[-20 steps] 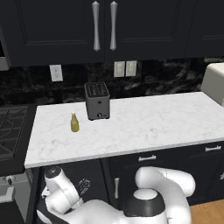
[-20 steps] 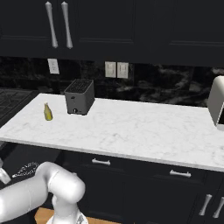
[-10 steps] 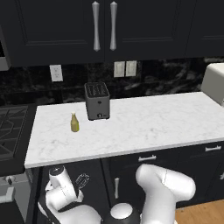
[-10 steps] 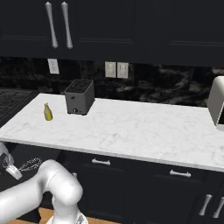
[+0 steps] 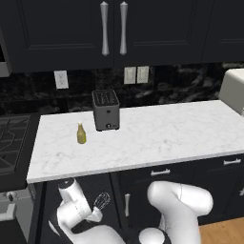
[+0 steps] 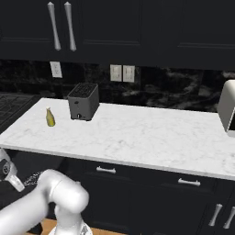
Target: Pick the whisk from the drawer and place it on the counter.
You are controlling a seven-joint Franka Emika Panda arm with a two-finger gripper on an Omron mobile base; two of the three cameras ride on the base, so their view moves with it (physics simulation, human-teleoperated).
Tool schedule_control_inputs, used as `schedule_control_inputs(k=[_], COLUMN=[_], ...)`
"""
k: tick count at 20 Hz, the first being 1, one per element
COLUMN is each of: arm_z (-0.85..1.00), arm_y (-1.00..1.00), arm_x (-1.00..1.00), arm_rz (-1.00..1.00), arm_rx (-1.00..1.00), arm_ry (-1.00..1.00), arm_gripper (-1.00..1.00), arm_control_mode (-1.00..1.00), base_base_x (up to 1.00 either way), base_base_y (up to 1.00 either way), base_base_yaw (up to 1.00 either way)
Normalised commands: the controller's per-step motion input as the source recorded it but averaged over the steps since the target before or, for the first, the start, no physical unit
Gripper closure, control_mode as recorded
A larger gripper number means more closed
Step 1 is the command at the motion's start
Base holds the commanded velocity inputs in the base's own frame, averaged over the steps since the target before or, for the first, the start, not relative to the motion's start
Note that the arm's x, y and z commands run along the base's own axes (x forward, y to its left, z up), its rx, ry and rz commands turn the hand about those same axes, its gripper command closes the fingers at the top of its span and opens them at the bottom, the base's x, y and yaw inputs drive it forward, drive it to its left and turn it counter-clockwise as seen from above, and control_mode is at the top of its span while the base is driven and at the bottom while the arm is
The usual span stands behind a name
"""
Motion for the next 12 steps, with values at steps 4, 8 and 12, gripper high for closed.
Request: schedule_control_inputs(k=[4,8,12], arm_z=[0.93,1.00,1.00], arm_y=[-0.44,-0.03,-0.04], arm_x=[-0.46,-0.58,-0.68], arm_rz=[-0.23,-0.26,-0.28], arm_rx=[0.21,0.16,0.05], arm_ry=[-0.36,-0.41,-0.35], arm_gripper=[1.00,1.00,1.00], arm_control_mode=[-1.00,-1.00,-1.00], base_base_x=[0.00,0.00,0.00], base_base_y=[0.00,0.00,0.00], base_base_yaw=[0.00,0.00,0.00])
